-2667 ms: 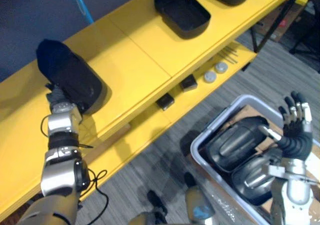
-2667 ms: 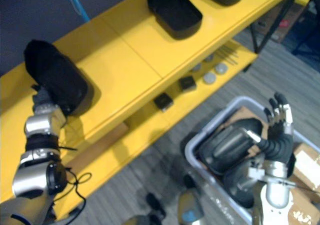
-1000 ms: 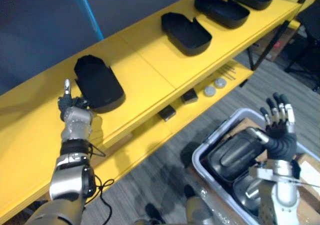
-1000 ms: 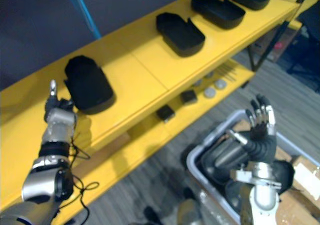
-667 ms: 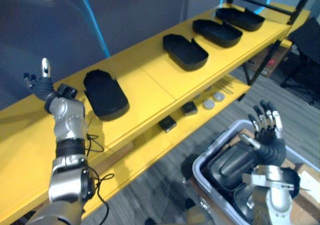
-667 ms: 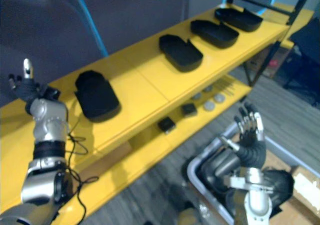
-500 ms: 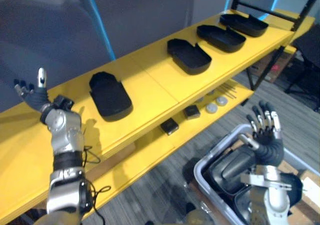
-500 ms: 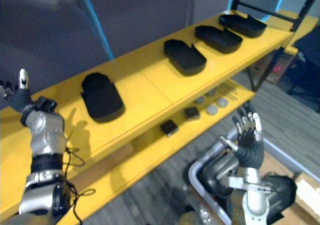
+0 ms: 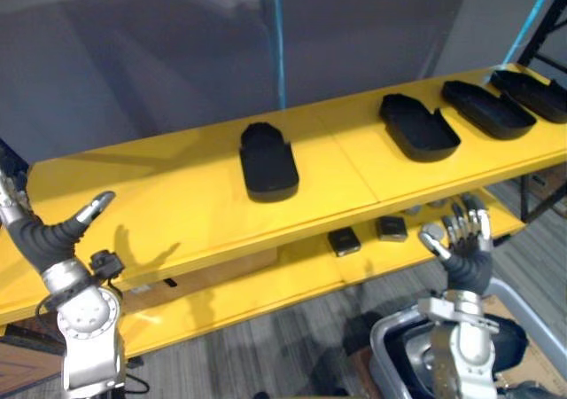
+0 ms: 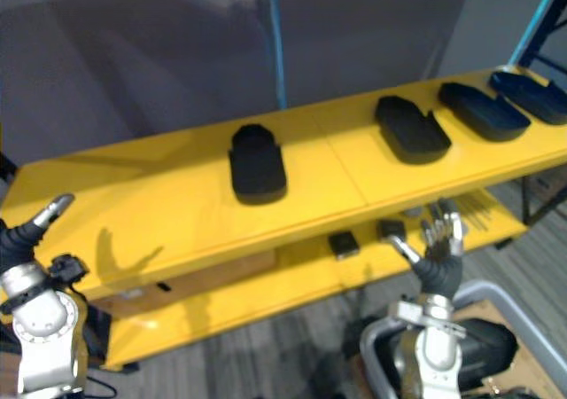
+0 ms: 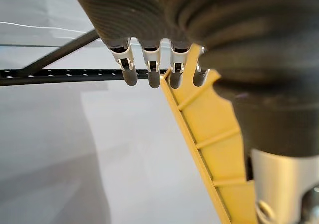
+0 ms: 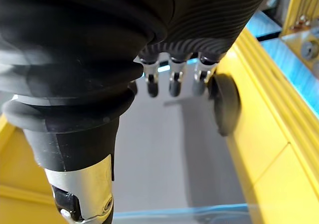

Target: Walk over and take plastic housings, then place them on the shelf

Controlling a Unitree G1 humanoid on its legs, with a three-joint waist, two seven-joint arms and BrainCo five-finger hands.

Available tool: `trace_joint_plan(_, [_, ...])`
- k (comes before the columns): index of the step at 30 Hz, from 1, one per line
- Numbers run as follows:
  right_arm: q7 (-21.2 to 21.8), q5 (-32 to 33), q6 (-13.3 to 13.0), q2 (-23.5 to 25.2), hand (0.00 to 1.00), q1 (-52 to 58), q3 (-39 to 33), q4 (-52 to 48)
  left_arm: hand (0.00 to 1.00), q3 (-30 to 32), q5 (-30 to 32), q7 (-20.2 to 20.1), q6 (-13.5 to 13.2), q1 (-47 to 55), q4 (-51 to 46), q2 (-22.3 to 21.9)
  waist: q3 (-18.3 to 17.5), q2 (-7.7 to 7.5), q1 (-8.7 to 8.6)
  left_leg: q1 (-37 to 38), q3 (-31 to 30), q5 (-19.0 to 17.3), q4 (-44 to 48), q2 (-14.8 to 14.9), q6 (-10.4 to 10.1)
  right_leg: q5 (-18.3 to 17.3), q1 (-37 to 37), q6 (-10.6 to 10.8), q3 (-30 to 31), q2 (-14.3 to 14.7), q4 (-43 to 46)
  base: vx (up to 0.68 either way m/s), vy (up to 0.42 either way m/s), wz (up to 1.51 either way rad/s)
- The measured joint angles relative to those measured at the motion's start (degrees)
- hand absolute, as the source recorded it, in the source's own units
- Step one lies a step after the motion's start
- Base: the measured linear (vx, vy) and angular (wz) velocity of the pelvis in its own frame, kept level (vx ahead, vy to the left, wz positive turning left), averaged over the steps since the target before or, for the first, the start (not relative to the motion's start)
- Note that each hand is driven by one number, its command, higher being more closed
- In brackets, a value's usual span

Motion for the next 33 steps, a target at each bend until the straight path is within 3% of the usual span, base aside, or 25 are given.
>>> trace_joint_plan(6, [2.8, 5.1, 0.0, 2.9, 0.00, 3.8, -2.4, -3.0, 0.00, -0.7, -1.9, -1.4, 0.7, 7.1, -3.7, -7.1, 1.3, -1.62, 1.42, 0.0, 0.9, -0.1, 0.0, 0.5, 0.0, 0.1, -0.5, -0.1, 1.2, 0.3, -0.1, 0.00, -0.013, -0.09])
trace_joint_plan(8, [4.4, 6.8, 0.0, 3.3, 0.00, 4.5, -2.5, -5.3, 0.00, -1.5, -6.5, -1.8, 2.8, 7.9, -3.9, -9.9, 1.6, -2.07, 1.87, 0.1, 2.0, -0.5, 0.4, 0.7, -0.1, 0.2, -0.7, 0.0, 1.6, 0.3, -0.1, 0.02, -0.002, -0.18])
trace_joint_plan(11, [5.9, 8.9, 0.8, 3.3, 0.00, 4.5, -2.7, -6.7, 0.00, -5.0, -9.9, -1.8, 6.0, 7.5, -3.8, -10.4, 1.7, -2.55, 2.19, 0.1, 2.4, -1.2, 1.2, 0.9, -0.1, 0.2, -0.5, 0.0, 1.9, 0.3, -0.2, 0.02, -0.003, -0.11])
trace_joint_plan(15, [6.7, 8.9, 3.7, 3.2, 0.00, 3.9, -2.7, -6.8, 0.00, -5.5, -10.7, -1.4, 7.5, 1.9, -0.3, -8.7, 1.7, -2.60, 2.19, 0.7, 3.0, -1.3, 1.2, 1.0, -0.3, 0.3, -0.3, 0.2, 2.5, 0.4, -0.1, 0.01, -0.001, -0.10])
trace_joint_plan(18, [8.0, 8.9, 4.9, 2.8, 0.00, 2.5, -2.8, -5.4, 0.00, -5.7, -12.0, -1.4, 8.1, -2.9, 4.5, -5.3, 1.7, -2.53, 1.43, 1.4, 4.0, -1.6, 1.2, 1.1, -0.3, 0.4, -0.1, 0.3, 3.3, 0.5, -0.2, 0.00, 0.008, -0.16])
trace_joint_plan(22, [10.1, 8.9, 6.4, 1.5, 0.00, 0.0, -3.7, -1.4, 0.00, -7.1, -12.5, -1.3, 11.1, -10.2, 14.7, 0.1, 1.6, -2.37, 0.43, 1.7, 5.9, -1.8, 1.2, 1.0, -0.4, 1.0, -0.7, 0.5, 5.4, 0.7, -0.4, -0.01, 0.018, -0.26])
trace_joint_plan(29, [12.4, 8.9, 7.4, -1.0, 0.00, -1.3, -5.0, 2.1, 0.00, -7.2, -18.8, -1.6, 13.7, -17.1, 28.1, 0.6, 1.6, -2.23, -2.45, 1.2, 7.8, -1.8, 1.2, 1.0, -0.3, 2.2, -2.0, 0.6, 8.0, 1.0, -1.3, 0.00, 0.012, -0.16])
trace_joint_plan(33, [12.7, 8.9, 7.5, -1.6, 0.00, -1.5, -4.8, 3.1, 0.00, -8.1, -20.8, -1.2, 13.6, -20.4, 36.9, 1.1, 1.7, -2.05, -3.60, 0.6, 8.7, -1.8, 1.2, 1.0, -0.3, 2.7, -3.2, 0.5, 9.2, 1.2, -1.3, -0.01, -0.002, -0.17])
